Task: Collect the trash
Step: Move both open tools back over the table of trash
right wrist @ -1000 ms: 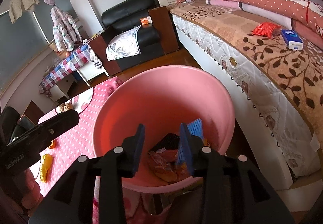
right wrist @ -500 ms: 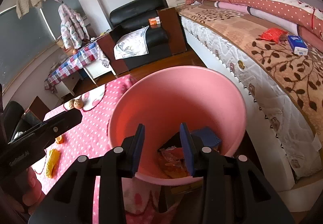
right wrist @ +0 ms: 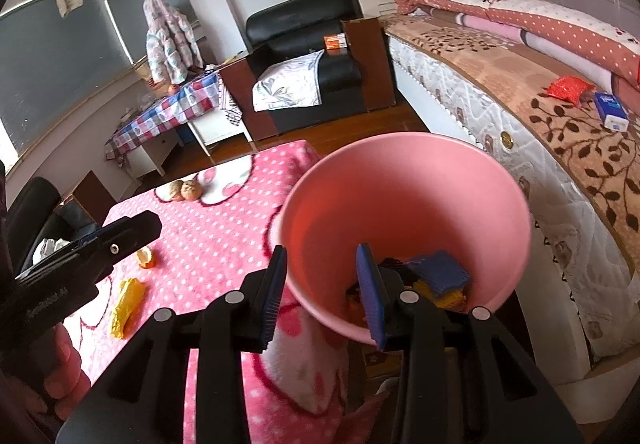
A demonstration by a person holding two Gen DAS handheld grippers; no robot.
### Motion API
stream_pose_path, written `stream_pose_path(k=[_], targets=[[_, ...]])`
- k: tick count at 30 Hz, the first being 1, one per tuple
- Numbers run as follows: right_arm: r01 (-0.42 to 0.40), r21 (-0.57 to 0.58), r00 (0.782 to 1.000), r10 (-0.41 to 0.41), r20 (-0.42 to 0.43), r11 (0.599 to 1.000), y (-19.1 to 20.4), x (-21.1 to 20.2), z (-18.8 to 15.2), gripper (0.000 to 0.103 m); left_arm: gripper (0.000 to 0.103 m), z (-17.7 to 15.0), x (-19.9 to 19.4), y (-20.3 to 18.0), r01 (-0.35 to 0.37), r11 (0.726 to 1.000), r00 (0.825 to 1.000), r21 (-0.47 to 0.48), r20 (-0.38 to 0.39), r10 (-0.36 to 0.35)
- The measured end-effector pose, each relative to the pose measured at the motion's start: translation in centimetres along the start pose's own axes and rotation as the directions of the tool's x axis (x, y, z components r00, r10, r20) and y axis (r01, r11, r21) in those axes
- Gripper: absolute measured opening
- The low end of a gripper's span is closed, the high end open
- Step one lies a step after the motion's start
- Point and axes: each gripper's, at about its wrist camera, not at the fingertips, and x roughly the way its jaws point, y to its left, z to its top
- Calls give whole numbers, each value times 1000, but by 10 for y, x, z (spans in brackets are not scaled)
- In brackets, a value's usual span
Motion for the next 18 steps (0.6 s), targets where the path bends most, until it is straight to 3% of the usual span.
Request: stream_pose_path(k=[6,18], targets=[[-47,-37,999,47,-1,998,27,0,-2,37,54,-12,-23,35,-49,999,999,-23,12,49],[-149,-123,988,144,-55,981,85,16,-15,37,54,-51,-59,133,-161,977,987,-140,-37,157]])
